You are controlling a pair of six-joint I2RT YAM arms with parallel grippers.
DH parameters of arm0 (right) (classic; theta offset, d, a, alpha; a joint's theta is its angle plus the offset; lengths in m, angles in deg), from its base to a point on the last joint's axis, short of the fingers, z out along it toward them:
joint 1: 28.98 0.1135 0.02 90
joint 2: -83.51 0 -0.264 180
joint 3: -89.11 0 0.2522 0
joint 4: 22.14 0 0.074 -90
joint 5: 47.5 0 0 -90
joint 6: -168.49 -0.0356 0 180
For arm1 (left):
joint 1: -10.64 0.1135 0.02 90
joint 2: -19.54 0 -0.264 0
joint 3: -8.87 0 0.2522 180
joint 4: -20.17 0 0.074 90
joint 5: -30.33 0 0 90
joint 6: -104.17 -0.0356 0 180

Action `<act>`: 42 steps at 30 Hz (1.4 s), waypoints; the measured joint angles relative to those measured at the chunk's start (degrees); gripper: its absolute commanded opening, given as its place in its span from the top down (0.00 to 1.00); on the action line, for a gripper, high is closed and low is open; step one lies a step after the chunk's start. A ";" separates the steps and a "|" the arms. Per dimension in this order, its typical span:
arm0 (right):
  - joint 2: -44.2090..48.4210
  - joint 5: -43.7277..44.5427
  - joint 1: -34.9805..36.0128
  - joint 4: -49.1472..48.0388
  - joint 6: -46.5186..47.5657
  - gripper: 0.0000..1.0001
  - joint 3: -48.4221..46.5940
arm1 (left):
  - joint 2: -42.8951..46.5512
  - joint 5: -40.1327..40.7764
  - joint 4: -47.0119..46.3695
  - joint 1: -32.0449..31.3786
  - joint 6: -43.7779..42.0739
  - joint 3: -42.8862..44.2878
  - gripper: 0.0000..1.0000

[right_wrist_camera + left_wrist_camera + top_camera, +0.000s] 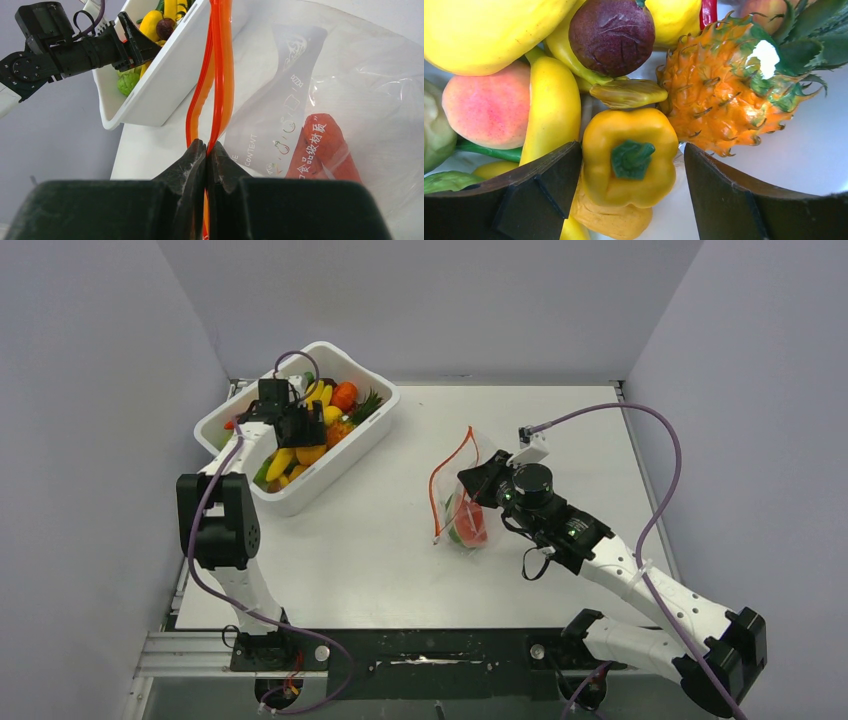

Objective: Place the food in the zip-top bag and seal the zipper
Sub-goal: Pick up the fake vegetable from the bin.

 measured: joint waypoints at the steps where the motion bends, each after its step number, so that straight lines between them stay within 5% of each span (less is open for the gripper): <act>1: 0.00 0.00 0.00 -0.02 0.02 1.00 0.00 | -0.20 -0.02 0.00 0.00 0.00 0.00 0.28; 15: 0.00 0.02 0.00 -0.02 -0.09 1.00 0.00 | 0.09 2.21 0.02 -0.50 0.59 -0.48 0.58; 31: -0.04 0.00 0.22 -0.02 -0.35 1.00 0.00 | 11.23 7.52 3.50 -5.55 2.58 -1.70 0.65; 42: -2.51 -1.01 0.87 -0.37 -0.98 1.00 -0.70 | 25.59 1.09 2.91 -6.60 6.58 -7.32 0.68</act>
